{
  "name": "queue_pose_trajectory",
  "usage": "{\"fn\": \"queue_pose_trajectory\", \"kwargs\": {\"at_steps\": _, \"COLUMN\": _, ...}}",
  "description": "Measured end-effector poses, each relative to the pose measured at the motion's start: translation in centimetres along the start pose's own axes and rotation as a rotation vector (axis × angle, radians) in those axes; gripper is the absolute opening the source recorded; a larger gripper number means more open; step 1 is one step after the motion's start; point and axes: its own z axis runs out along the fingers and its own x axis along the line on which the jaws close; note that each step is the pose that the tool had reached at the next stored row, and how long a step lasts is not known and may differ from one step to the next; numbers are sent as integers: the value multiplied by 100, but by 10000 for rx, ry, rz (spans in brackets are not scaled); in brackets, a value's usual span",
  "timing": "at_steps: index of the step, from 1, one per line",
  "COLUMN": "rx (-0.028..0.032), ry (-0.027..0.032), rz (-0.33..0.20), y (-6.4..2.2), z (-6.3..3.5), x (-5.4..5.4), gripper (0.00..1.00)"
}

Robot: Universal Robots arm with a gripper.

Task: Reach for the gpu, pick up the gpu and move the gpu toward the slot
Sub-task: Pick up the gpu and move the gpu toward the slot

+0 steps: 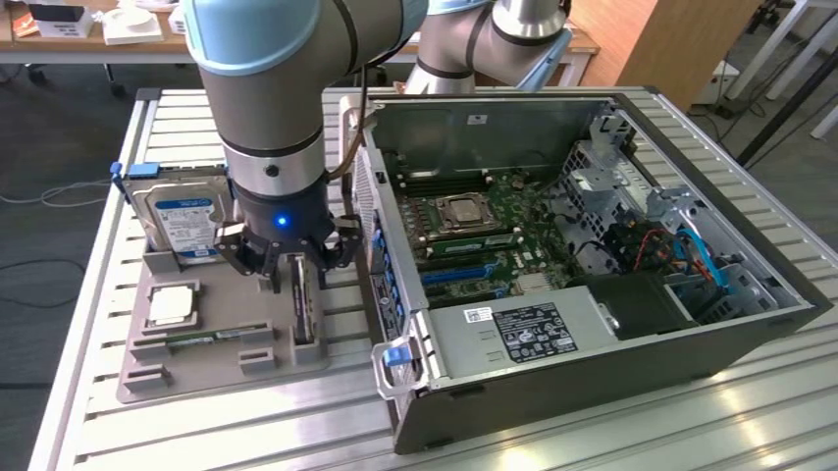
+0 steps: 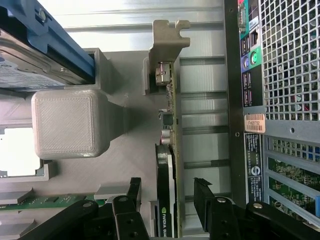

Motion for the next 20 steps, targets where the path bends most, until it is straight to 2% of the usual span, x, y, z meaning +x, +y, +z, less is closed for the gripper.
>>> {"fn": "queue_pose_trajectory", "kwargs": {"at_steps": 5, "rx": 0, "ry": -1, "rz": 0, "y": 0, "z": 0, "x": 0, "gripper": 53}}
{"fn": "queue_pose_trajectory", "kwargs": {"at_steps": 6, "rx": 0, "ry": 0, "rz": 0, "y": 0, "z": 1, "x": 0, "gripper": 47}}
{"fn": "queue_pose_trajectory", "kwargs": {"at_steps": 7, "rx": 0, "ry": 0, "rz": 0, "y": 0, "z": 0, "x": 0, "gripper": 47}}
{"fn": "queue_pose_trajectory", "kwargs": {"at_steps": 8, "rx": 0, "ry": 0, "rz": 0, "y": 0, "z": 0, "x": 0, "gripper": 41}}
{"fn": "queue_pose_trajectory", "kwargs": {"at_steps": 9, "rx": 0, "ry": 0, "rz": 0, "y": 0, "z": 1, "x": 0, "gripper": 41}}
{"fn": "queue_pose_trajectory", "kwargs": {"at_steps": 11, "rx": 1, "ry": 2, "rz": 0, "y": 0, "z": 0, "x": 0, "gripper": 29}}
{"fn": "queue_pose_trajectory", "kwargs": {"at_steps": 12, "rx": 1, "ry": 1, "rz": -1, "y": 0, "z": 0, "x": 0, "gripper": 27}}
{"fn": "queue_pose_trajectory", "kwargs": {"at_steps": 20, "rx": 0, "ry": -1, "rz": 0, "y": 0, "z": 1, "x": 0, "gripper": 27}}
